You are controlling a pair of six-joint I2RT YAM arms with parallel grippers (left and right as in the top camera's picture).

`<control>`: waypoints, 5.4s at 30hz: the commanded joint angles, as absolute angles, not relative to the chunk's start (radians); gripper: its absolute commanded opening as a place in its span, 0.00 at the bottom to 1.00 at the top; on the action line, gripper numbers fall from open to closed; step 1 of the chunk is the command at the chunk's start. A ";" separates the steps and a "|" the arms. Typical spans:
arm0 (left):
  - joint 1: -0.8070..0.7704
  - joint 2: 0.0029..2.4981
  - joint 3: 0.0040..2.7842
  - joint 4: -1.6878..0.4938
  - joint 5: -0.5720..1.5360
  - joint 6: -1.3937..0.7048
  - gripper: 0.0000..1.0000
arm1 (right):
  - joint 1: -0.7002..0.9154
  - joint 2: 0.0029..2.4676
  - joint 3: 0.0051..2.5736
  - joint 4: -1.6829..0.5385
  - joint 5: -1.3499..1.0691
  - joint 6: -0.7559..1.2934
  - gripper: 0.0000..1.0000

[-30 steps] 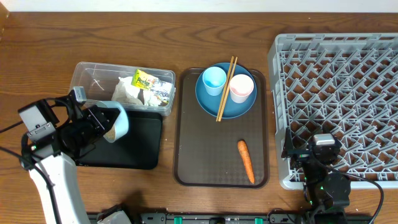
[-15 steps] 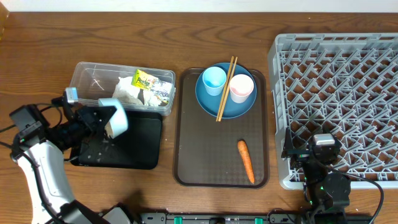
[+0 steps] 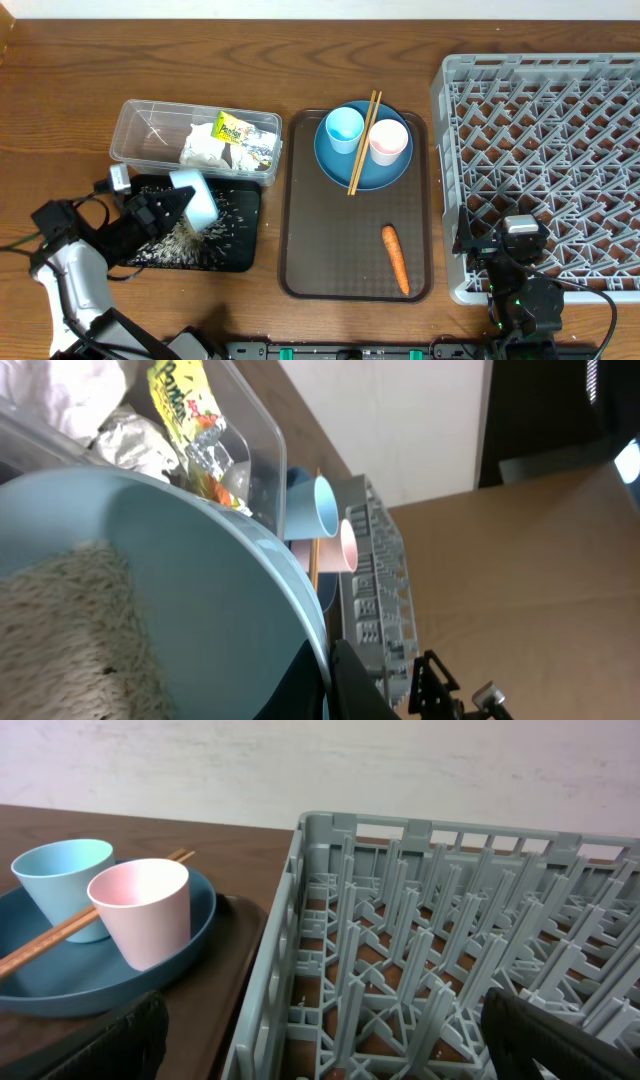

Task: Sort waste into correct bins and load items into the dishwasher rack
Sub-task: 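Tilt the bowl with the left gripper to pour rice onto the black tray, then carry the empty bowl back and set it on the brown tray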

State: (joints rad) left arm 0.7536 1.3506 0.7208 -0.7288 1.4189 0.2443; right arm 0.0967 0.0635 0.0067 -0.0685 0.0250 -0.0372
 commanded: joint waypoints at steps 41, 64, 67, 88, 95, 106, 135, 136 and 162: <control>0.806 1.352 0.711 -0.912 1.573 0.205 0.06 | 0.104 0.064 0.006 -0.072 0.025 -0.042 0.99; 0.766 1.351 0.712 -0.855 1.572 0.110 0.06 | 0.104 0.064 0.006 -0.072 0.025 -0.042 0.99; 0.767 1.351 0.712 -0.793 1.571 0.106 0.06 | 0.104 0.064 0.006 -0.072 0.025 -0.042 0.99; 0.613 1.177 0.832 -0.967 1.358 0.123 0.06 | 0.104 0.064 0.006 -0.072 0.025 -0.042 0.99; 0.424 0.997 0.887 -0.947 1.097 -0.019 0.06 | 0.104 0.064 0.006 -0.072 0.025 -0.042 0.99; 0.015 0.849 0.887 -0.873 0.769 -0.175 0.06 | 0.104 0.064 0.006 -0.072 0.025 -0.042 0.99; -0.880 1.380 0.886 -0.539 0.222 -0.473 0.06 | 0.104 0.064 0.006 -0.072 0.025 -0.042 0.99; -0.881 1.402 0.886 -0.535 0.222 -0.473 0.06 | 0.104 0.064 0.006 -0.072 0.025 -0.042 0.99; -0.882 1.504 0.894 -0.474 0.221 -0.437 0.43 | 0.104 0.064 0.006 -0.072 0.025 -0.042 0.99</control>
State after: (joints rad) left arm -0.8791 1.5162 0.8722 -0.4706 0.2287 -0.4641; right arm 0.0967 0.0635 0.0067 -0.0685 0.0254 -0.0372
